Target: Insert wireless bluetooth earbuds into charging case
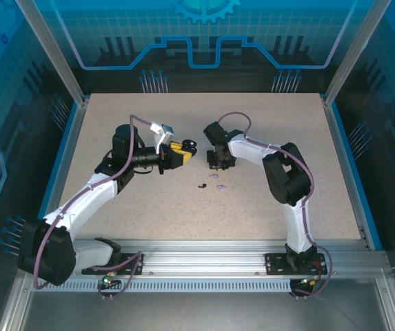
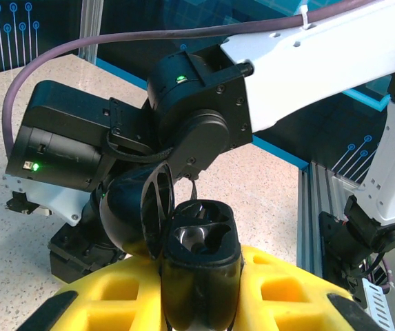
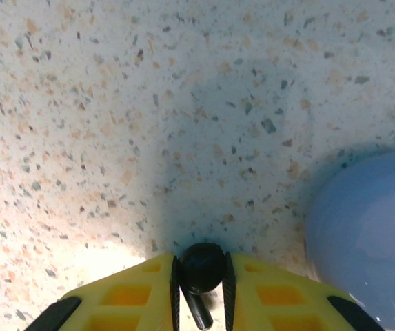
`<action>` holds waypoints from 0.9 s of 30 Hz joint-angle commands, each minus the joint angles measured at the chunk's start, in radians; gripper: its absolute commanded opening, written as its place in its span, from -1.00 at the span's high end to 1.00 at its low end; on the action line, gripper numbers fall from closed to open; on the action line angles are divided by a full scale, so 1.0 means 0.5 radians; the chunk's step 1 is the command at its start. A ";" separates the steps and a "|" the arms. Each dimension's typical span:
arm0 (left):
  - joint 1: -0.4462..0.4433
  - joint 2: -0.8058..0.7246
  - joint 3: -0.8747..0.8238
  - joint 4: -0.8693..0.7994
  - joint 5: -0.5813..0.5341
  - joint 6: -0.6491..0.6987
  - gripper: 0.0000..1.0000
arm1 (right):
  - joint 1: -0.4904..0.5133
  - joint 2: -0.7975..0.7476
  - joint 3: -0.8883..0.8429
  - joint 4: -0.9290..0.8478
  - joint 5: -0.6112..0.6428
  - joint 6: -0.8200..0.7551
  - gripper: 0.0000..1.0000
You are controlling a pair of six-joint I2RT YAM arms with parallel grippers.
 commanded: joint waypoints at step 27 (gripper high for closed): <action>0.021 -0.037 0.062 -0.066 0.038 0.001 0.57 | -0.023 0.131 0.207 -0.253 0.018 -0.096 0.22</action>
